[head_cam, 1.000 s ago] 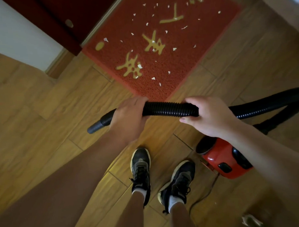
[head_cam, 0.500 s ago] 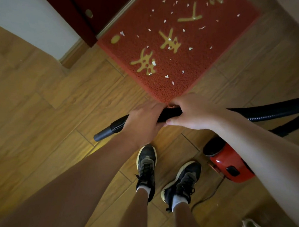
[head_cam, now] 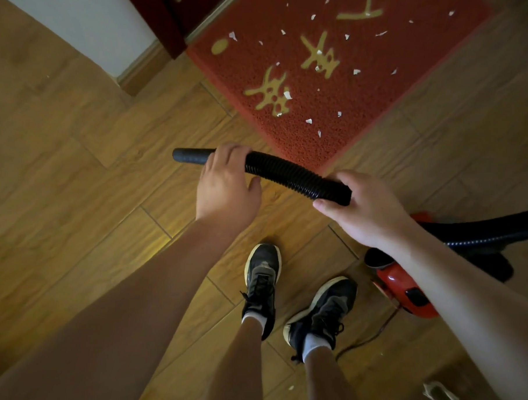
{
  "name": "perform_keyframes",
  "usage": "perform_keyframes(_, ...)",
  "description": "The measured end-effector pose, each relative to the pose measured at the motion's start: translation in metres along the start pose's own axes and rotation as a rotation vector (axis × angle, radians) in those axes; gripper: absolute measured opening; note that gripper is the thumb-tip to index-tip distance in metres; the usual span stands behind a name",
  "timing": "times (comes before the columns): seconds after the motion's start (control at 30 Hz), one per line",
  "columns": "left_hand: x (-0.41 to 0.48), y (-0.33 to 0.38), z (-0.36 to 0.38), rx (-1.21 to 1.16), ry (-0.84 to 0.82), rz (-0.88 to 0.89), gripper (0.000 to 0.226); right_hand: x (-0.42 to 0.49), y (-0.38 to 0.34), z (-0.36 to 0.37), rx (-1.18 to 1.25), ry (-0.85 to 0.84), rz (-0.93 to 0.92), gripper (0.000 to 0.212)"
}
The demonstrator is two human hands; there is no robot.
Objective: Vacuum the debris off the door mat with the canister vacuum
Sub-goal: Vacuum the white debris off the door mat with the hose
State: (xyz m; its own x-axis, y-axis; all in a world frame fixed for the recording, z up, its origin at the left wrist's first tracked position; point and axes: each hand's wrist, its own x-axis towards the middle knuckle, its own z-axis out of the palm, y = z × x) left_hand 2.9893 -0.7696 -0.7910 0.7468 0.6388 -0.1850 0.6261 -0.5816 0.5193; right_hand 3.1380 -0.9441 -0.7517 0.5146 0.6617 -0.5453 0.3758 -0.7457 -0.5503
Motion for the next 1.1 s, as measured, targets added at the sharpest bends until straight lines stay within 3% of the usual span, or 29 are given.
perform_keyframes(0.13, 0.002, 0.013, -0.004, -0.102, -0.021, -0.193, 0.042, -0.017, 0.002, 0.014, 0.074, 0.052, 0.0, 0.03)
perform_keyframes(0.23, 0.008, 0.024, -0.004, -0.198, -0.071, -0.385, 0.056, -0.033, 0.006, 0.024, 0.13, 0.076, -0.002, 0.033)
perform_keyframes(0.4, 0.017, 0.038, 0.005, -0.294, -0.089, -0.539, 0.077, -0.05, 0.016, 0.032, 0.212, 0.114, 0.007, 0.034)
perform_keyframes(0.5, 0.02, 0.047, 0.011, -0.407, -0.07, -0.593, 0.056, -0.057, 0.021, 0.032, 0.244, 0.101, 0.023, 0.034)
perform_keyframes(0.57, 0.02, 0.055, 0.012, -0.447, -0.053, -0.588, 0.038, -0.061, 0.024, 0.03, 0.263, 0.079, 0.042, 0.033)
perform_keyframes(0.73, 0.018, 0.074, 0.013, -0.449, -0.026, -0.482, 0.031, -0.061, 0.034, 0.024, 0.273, 0.009, 0.107, 0.036)
perform_keyframes(0.9, 0.015, 0.089, 0.019, -0.465, -0.067, -0.404, 0.046, -0.05, 0.03, 0.018, 0.292, -0.089, 0.06, 0.037)
perform_keyframes(1.1, 0.017, 0.103, 0.029, -0.526, -0.133, -0.413, 0.049, -0.042, 0.026, 0.016, 0.412, -0.01, 0.057, 0.027)
